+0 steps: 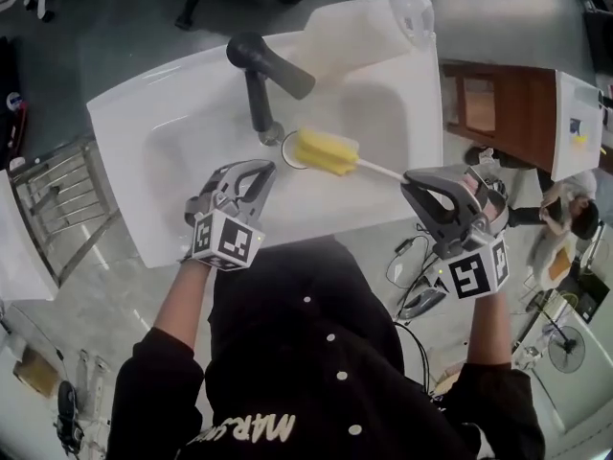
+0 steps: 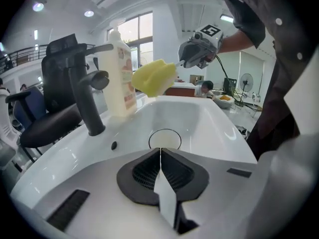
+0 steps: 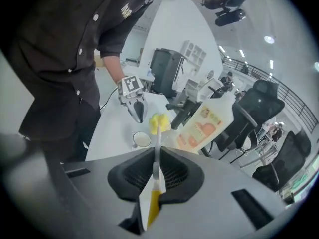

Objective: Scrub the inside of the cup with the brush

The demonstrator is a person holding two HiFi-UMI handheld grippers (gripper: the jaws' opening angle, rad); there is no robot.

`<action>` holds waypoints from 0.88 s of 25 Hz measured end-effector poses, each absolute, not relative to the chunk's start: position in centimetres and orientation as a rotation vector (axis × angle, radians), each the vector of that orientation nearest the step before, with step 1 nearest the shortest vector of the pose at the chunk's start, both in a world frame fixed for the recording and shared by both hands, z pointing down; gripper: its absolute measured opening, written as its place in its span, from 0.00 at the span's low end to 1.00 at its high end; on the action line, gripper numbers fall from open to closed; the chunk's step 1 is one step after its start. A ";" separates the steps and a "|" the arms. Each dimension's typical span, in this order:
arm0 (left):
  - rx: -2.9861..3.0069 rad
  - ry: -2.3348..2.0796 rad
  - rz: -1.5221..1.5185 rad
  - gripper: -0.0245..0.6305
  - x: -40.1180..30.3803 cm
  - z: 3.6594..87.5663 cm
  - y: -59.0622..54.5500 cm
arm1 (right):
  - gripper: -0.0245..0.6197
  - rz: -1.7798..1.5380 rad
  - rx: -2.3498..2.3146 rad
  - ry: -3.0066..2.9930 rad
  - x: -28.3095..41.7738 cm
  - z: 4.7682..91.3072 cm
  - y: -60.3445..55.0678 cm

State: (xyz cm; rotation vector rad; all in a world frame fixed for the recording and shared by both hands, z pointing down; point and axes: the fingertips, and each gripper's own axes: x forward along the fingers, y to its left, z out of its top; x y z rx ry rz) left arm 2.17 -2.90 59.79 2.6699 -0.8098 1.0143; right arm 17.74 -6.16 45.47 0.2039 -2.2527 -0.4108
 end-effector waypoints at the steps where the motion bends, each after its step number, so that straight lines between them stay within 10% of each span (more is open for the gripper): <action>1: 2.671 -0.798 1.026 0.08 2.3 60.3 -2.9 | 0.11 -0.429 0.171 -2.221 17.6 46.3 -6.2; 10: 2.586 -0.650 1.056 0.37 3.0 65.4 -2.9 | 0.11 -0.575 -0.128 -1.996 15.6 51.4 -7.1; 19: 2.567 -0.562 1.135 0.36 4.0 68.3 -3.0 | 0.11 -0.879 -0.479 -1.742 12.8 53.4 -7.8; 22: 2.558 -0.596 1.154 0.18 4.0 68.5 -3.3 | 0.11 -0.982 -0.568 -1.649 11.3 53.8 -7.9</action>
